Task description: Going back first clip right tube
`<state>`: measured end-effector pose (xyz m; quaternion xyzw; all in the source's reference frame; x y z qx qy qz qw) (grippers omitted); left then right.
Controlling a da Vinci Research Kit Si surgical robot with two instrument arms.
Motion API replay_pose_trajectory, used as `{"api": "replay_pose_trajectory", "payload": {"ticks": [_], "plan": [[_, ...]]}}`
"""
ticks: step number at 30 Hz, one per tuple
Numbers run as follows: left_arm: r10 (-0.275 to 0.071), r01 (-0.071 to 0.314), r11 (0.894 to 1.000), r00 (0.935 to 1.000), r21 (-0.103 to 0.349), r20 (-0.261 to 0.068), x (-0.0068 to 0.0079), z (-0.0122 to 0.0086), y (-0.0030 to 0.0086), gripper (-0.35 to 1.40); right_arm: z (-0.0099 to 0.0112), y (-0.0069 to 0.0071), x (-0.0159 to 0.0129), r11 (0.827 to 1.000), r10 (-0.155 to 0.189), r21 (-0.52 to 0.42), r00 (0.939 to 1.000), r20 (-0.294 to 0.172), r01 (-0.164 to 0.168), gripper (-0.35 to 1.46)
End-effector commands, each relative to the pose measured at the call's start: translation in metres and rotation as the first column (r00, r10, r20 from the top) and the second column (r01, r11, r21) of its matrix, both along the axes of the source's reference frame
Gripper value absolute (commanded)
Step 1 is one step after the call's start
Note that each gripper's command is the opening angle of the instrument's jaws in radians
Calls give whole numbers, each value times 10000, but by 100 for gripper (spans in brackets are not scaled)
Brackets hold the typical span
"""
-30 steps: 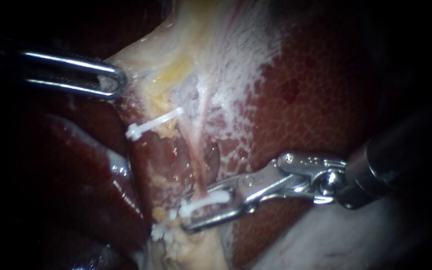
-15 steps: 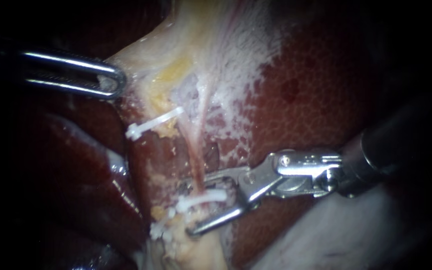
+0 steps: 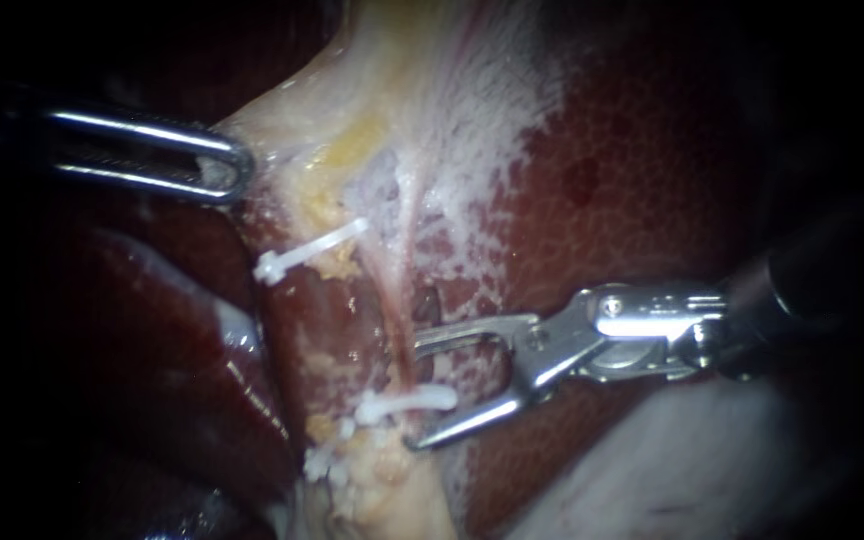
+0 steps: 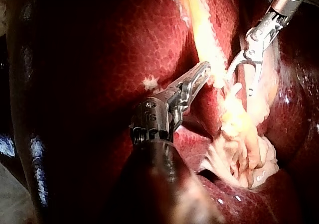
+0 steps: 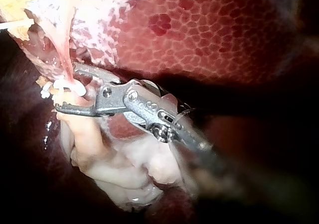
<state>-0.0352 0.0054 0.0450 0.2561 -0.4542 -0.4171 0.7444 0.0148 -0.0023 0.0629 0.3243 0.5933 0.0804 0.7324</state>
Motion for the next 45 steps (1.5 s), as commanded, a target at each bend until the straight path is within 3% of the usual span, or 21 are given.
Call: {"api": "replay_pose_trajectory", "payload": {"ticks": [1,2,5,13,32,36,45], "plan": [[6,-6,10000,10000,-3,2,0,0,0,-35,-1,1,-4,9998,140,-103,9999,45,-140,60],[6,-6,10000,10000,-3,2,0,0,0,-35,-2,3,-9,9991,361,-238,9993,121,-358,60],[7,-7,10000,10000,-4,3,0,0,0,-35,-8,8,-23,9975,609,-363,9979,210,-601,60],[16,-16,10000,10000,-20,4,1,4,-1,-35,-31,35,-54,9920,1063,-724,9938,326,-1037,60],[-8,7,10000,10000,-73,-27,2,17,-1,-35,-58,47,-84,9899,1043,-993,9943,223,-1016,60],[119,-118,9998,9999,-146,38,-4,29,-9,-35,-58,47,-85,9898,1043,-995,9943,223,-1016,60],[407,-403,9989,9991,250,-153,-28,90,-26,-35,-58,46,-88,9899,1035,-1000,9944,218,-1009,60]]}}
